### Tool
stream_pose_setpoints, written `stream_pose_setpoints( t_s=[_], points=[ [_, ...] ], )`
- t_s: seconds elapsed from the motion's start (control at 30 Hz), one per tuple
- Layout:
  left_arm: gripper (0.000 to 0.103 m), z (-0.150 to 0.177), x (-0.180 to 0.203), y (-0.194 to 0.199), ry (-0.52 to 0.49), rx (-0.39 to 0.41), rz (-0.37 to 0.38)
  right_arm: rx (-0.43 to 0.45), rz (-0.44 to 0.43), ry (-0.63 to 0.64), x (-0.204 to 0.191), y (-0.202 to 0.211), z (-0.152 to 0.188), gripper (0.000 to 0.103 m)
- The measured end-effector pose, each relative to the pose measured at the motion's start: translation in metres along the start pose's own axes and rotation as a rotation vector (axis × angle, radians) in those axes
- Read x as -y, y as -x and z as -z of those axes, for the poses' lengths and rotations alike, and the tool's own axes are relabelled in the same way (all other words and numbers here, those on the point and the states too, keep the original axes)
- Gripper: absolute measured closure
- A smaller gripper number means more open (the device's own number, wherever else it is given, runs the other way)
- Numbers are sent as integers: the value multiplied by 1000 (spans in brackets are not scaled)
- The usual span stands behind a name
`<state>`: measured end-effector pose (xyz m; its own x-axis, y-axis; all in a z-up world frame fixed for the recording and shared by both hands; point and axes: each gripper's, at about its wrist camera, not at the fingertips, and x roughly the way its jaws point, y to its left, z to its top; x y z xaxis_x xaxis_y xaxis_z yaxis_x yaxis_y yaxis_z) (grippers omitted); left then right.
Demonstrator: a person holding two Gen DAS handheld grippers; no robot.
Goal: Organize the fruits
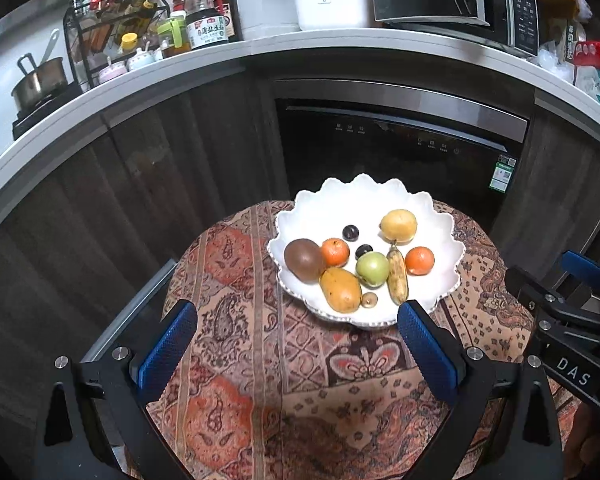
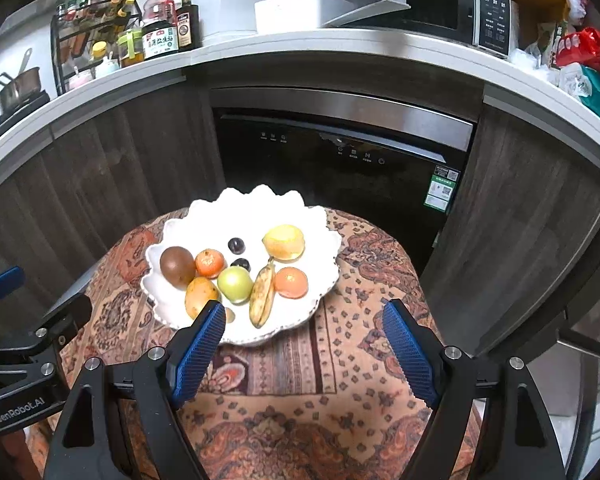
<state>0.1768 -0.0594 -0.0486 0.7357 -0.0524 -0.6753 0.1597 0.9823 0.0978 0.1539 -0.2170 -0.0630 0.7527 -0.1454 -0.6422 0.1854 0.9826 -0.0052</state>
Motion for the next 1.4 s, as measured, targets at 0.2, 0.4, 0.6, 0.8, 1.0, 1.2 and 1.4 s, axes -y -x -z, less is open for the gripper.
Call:
stream_pose_setpoints(
  t_s=[0.2,0.4,0.6,0.8,1.0,1.2,1.4],
  points=[
    [1,12,-3,15,16,-7,7,14,-4,-9,1,23,11,22],
    [1,25,-5,32,28,-10,3,19,-15,-34,2,42,20,22],
    [1,38,-9,43,40,-20,3,7,-8,-42,1,53,31,22],
    [1,50,-12,54,51,-22,-7,-3,-11,-31,-1,62,46,22],
    [1,63,-15,60,65,-37,-13,-6,-10,-21,-2,70,58,21],
    [1,70,-16,64,67,-46,-18,-9,-18,-23,-3,73,62,22],
    [1,70,-14,67,64,-40,-18,-8,-23,-28,-1,76,65,21]
  ],
)
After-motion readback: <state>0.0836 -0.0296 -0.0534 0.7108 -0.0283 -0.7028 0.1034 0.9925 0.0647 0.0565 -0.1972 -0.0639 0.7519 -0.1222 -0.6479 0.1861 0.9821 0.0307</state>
